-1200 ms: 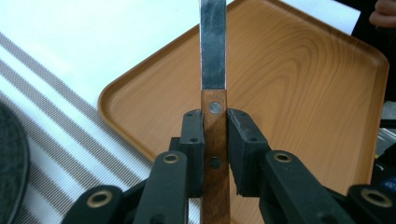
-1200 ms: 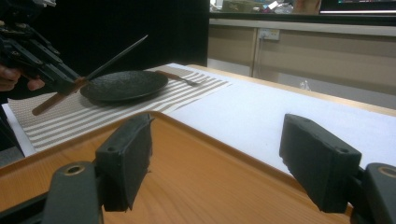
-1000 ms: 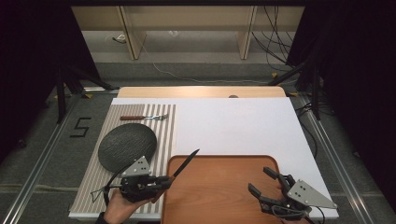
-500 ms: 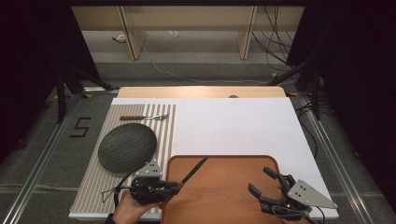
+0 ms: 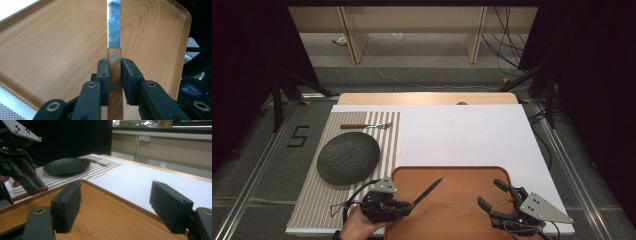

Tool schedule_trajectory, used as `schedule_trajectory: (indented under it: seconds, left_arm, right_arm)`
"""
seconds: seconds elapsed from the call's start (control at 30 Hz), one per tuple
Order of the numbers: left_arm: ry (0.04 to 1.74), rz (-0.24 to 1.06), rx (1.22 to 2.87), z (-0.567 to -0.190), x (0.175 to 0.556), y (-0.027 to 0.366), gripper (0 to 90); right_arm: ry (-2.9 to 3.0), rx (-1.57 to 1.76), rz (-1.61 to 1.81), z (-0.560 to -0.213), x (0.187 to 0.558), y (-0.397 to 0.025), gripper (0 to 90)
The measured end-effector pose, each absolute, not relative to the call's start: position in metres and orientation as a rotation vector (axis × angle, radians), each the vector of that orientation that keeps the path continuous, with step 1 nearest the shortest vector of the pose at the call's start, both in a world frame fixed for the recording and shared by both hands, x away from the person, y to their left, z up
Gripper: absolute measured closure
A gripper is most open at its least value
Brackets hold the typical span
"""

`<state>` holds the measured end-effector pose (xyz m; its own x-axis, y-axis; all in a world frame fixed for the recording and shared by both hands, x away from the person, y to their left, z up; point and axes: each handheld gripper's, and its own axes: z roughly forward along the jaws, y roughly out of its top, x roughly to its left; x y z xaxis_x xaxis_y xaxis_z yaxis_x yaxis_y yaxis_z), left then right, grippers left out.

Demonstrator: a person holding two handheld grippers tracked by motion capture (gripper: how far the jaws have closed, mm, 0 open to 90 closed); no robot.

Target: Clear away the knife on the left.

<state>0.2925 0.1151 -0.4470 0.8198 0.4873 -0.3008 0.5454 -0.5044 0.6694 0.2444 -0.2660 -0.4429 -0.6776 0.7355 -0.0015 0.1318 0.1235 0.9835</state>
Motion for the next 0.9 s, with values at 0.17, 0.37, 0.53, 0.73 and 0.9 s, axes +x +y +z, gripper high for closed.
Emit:
schedule_trajectory:
  seconds: [0.17,0.37,0.53,0.73,0.9]
  left_arm:
    - [0.755,-0.102,2.235,-0.448,0.292,0.109,76.8]
    - [0.754,-0.13,2.266,-0.451,0.292,0.102,76.8]
    - [0.746,-0.146,2.306,-0.454,0.292,0.097,76.8]
    - [0.743,-0.173,2.346,-0.46,0.293,0.09,76.8]
    - [0.743,-0.193,2.366,-0.464,0.295,0.087,76.8]
  right_arm:
    - [1.91,0.835,1.586,-0.443,0.245,-0.266,26.6]
    - [1.913,0.834,1.583,-0.443,0.244,-0.266,26.6]
    - [1.913,0.836,1.583,-0.443,0.245,-0.266,26.6]
    - [1.915,0.837,1.582,-0.443,0.245,-0.266,26.6]
    - [1.914,0.837,1.582,-0.443,0.245,-0.266,26.6]
